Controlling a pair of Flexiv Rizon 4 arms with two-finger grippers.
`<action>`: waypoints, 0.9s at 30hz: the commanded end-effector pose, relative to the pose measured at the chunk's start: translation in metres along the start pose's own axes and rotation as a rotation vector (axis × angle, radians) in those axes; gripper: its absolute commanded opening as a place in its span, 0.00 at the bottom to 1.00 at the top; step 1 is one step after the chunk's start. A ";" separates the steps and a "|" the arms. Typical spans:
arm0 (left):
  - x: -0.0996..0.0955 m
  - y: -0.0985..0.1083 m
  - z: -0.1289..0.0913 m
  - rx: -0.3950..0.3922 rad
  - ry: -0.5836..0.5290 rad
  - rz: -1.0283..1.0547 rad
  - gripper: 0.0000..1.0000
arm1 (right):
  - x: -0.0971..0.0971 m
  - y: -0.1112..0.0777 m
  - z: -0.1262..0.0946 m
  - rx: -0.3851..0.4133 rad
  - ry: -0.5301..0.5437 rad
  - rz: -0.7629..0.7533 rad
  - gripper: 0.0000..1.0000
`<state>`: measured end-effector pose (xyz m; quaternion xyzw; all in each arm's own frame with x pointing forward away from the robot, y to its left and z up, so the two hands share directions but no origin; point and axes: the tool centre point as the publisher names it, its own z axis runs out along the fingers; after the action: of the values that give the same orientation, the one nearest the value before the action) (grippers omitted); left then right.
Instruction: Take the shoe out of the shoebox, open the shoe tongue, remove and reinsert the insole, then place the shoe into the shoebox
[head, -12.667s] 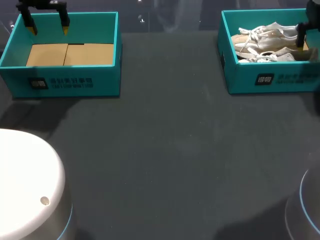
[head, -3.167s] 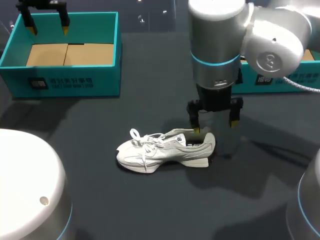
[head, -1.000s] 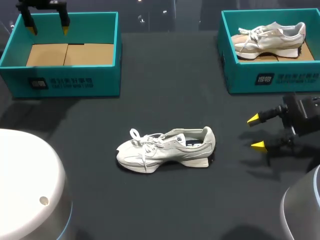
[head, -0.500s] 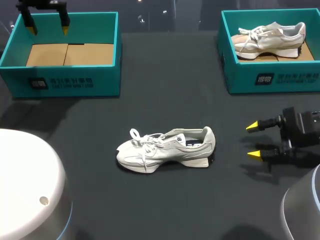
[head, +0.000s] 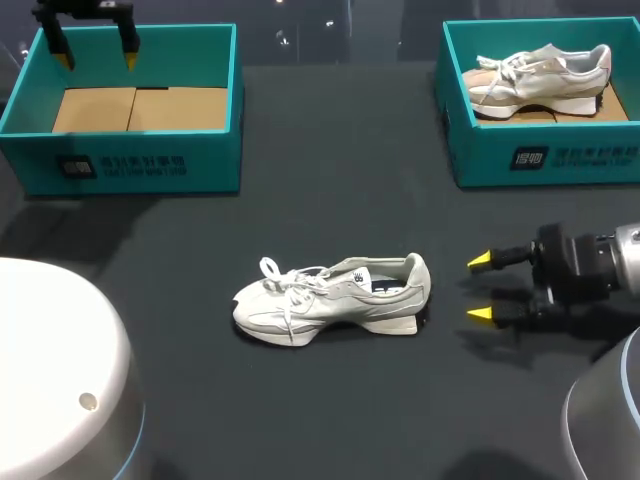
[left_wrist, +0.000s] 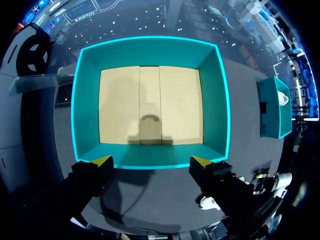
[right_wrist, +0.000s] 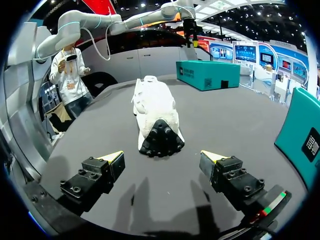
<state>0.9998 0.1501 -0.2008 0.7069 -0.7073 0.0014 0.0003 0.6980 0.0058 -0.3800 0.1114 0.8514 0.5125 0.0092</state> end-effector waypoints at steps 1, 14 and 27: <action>0.000 0.000 0.000 -0.001 -0.001 0.000 1.00 | -0.002 -0.001 0.016 -0.008 0.009 0.007 1.00; 0.000 0.000 0.000 -0.001 -0.001 0.000 1.00 | -0.007 0.005 0.048 -0.011 0.019 -0.012 1.00; 0.000 0.000 0.000 -0.001 -0.001 0.000 1.00 | 0.000 0.009 0.064 -0.028 0.027 -0.019 1.00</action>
<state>0.9998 0.1501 -0.2008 0.7069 -0.7073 0.0014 0.0003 0.7093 0.0611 -0.4008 0.0949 0.8456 0.5253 0.0008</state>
